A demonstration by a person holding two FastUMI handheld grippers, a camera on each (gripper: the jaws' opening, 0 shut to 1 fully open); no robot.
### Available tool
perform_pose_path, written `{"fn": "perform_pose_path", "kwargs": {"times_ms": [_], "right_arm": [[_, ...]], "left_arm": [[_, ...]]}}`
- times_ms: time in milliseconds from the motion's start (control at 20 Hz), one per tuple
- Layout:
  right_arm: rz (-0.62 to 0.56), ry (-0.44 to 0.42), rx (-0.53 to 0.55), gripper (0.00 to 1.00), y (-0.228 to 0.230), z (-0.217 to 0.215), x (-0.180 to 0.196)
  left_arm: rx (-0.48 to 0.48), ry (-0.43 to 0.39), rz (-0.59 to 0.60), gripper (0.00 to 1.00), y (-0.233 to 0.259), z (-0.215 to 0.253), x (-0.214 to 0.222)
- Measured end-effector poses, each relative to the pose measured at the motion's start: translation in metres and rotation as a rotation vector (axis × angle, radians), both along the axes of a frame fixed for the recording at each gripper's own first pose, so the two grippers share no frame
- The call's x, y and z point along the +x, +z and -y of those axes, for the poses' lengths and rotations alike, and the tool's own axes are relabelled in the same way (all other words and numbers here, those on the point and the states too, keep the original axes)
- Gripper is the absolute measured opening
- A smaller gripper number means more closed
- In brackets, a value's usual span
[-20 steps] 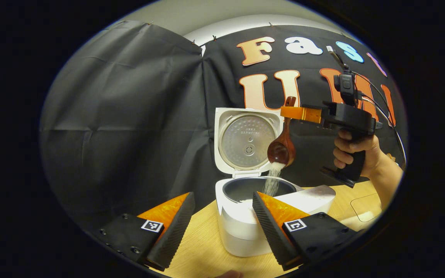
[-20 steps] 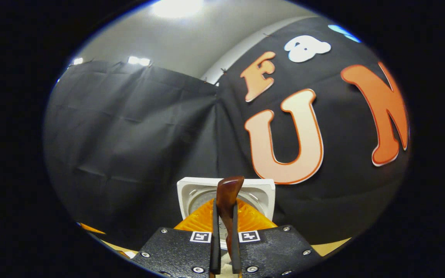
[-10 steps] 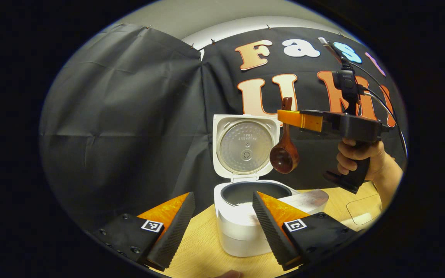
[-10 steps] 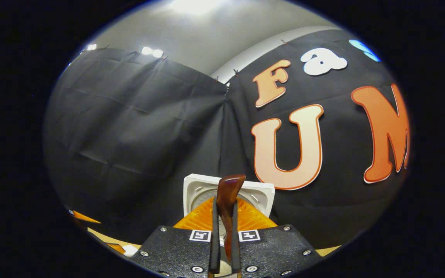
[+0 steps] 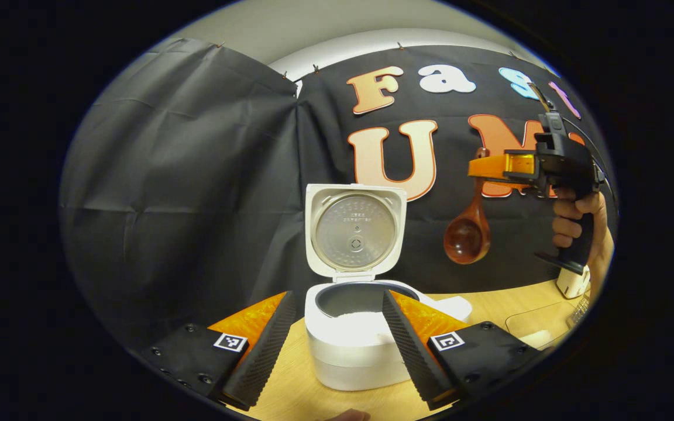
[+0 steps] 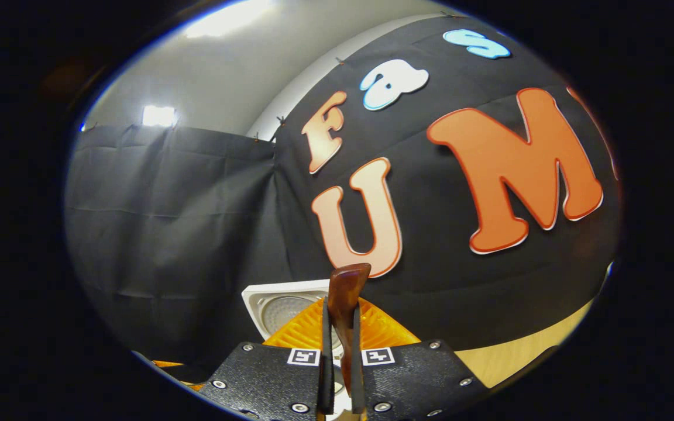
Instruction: Close the left gripper, press the button to open the rice cooker; take a wooden spoon from the chopstick holder with the right hand, scoop a spoonful of rice and pour it into the rice cooker, then put the wooden spoon back into the chopstick holder.
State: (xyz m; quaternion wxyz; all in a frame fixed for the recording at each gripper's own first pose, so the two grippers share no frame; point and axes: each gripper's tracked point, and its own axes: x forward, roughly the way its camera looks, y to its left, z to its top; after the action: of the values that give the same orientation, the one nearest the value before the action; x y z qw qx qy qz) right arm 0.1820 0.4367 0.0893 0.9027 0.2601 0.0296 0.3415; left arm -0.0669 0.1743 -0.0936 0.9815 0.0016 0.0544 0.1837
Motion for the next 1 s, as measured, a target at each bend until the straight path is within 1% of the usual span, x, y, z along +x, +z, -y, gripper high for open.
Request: {"fn": "perform_pose_path", "kwargs": {"times_ms": [50,100,150,250,350,500,650,700,750,800,850,1000], "right_arm": [[-0.017,-0.025,0.005,0.12,-0.001,0.016,0.003],[-0.027,-0.047,0.008,0.17,-0.002,0.032,0.004],[-0.041,-0.073,0.01,0.12,-0.004,0.051,0.005],[-0.059,-0.125,0.008,0.12,-0.012,0.086,0.007],[-0.069,-0.174,-0.012,0.11,-0.023,0.127,0.001],[-0.067,-0.25,-0.048,0.12,-0.03,0.183,-0.011],[-0.076,-0.369,-0.083,0.11,-0.042,0.246,-0.018],[-0.088,-0.412,-0.094,0.11,-0.047,0.267,-0.021],[-0.105,-0.455,-0.11,0.11,-0.054,0.289,-0.023],[-0.123,-0.486,-0.114,0.11,-0.057,0.308,-0.024],[-0.138,-0.511,-0.122,0.11,-0.064,0.326,-0.028],[-0.184,-0.566,-0.111,0.11,-0.082,0.367,-0.036]], "left_arm": [[-0.001,-0.009,0.0,0.96,0.001,0.005,0.002],[-0.001,-0.019,0.002,0.98,0.002,0.011,0.004],[0.002,-0.03,0.003,0.98,0.003,0.017,0.006],[0.011,-0.046,0.006,0.96,0.006,0.028,0.009],[0.012,-0.061,0.011,0.98,0.007,0.037,0.013],[0.002,-0.084,0.018,0.96,0.009,0.053,0.021],[0.003,-0.112,0.018,0.96,0.01,0.07,0.028],[0.007,-0.118,0.015,0.99,0.01,0.075,0.03],[0.011,-0.125,0.014,0.96,0.01,0.08,0.031],[0.015,-0.132,0.013,0.98,0.01,0.085,0.033],[0.019,-0.137,0.01,0.96,0.009,0.089,0.033],[0.026,-0.153,0.001,0.96,0.007,0.101,0.035]]}}
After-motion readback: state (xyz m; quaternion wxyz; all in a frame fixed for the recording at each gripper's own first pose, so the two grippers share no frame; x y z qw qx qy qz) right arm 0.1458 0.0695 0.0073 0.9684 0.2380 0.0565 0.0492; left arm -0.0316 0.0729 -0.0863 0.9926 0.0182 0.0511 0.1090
